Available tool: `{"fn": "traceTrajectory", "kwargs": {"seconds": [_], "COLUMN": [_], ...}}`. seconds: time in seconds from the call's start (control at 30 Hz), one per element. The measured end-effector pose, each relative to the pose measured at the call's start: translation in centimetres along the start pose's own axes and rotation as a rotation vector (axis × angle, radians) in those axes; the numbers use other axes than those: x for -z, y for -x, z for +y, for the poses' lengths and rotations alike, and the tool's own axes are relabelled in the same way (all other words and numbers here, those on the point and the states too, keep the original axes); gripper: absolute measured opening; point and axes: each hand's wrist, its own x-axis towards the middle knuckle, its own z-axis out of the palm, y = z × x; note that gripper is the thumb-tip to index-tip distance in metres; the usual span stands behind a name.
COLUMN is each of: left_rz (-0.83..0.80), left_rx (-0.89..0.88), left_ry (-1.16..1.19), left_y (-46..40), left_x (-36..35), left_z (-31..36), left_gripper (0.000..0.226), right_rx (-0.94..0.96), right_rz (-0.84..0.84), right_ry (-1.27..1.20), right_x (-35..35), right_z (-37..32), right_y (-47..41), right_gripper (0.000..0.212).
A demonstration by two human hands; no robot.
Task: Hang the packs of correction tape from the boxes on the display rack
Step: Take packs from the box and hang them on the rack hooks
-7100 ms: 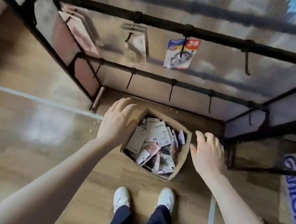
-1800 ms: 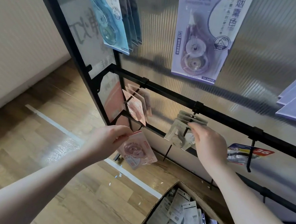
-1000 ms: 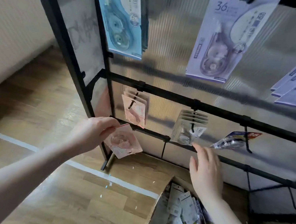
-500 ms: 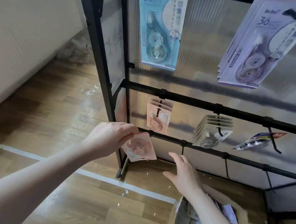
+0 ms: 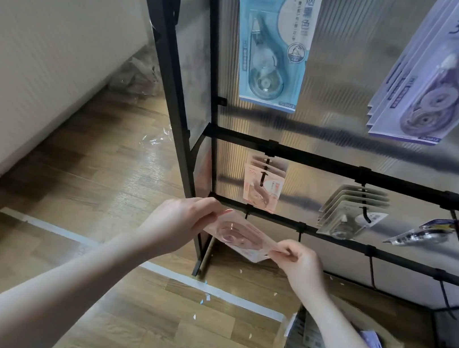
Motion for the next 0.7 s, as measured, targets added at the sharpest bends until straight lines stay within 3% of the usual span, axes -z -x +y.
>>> {"fn": "traceTrajectory", "kwargs": {"seconds": [0.17,0.23,0.37,0.5,0.7], "left_rz": [-0.093,-0.099,-0.119,-0.103,-0.066], "left_rx": [0.136,0.139,0.114,0.121,0.157], "left_ry": [-0.07,-0.162,-0.295,-0.301,-0.293], "left_y": [1.2,1.8,2.5,2.9,3.9], "left_x": [-1.3,-1.9,-3.5,-4.8,-6.0], "left_z": [-1.8,-2.1,-2.5,-2.0,-2.1], "left_gripper": [0.016,0.021,0.039,0.046,0.05], "right_rx": [0.04,0.106,0.308,0.489,0.53], "right_rz": [0.096,0.12,0.17,0.157,0.077], "right_ry": [0.115,0.223,0.454,0.648,0.737], "right_x": [2.4,3.3,4.4,4.4,2.8], "right_z": [-0.6,-1.3,-3.4,-5.2,-7.3], "right_y": [-0.6,-1.0,-2.1,-3.4,-5.4], "right_gripper": [0.013,0.003,0.008,0.006,0.01]}}
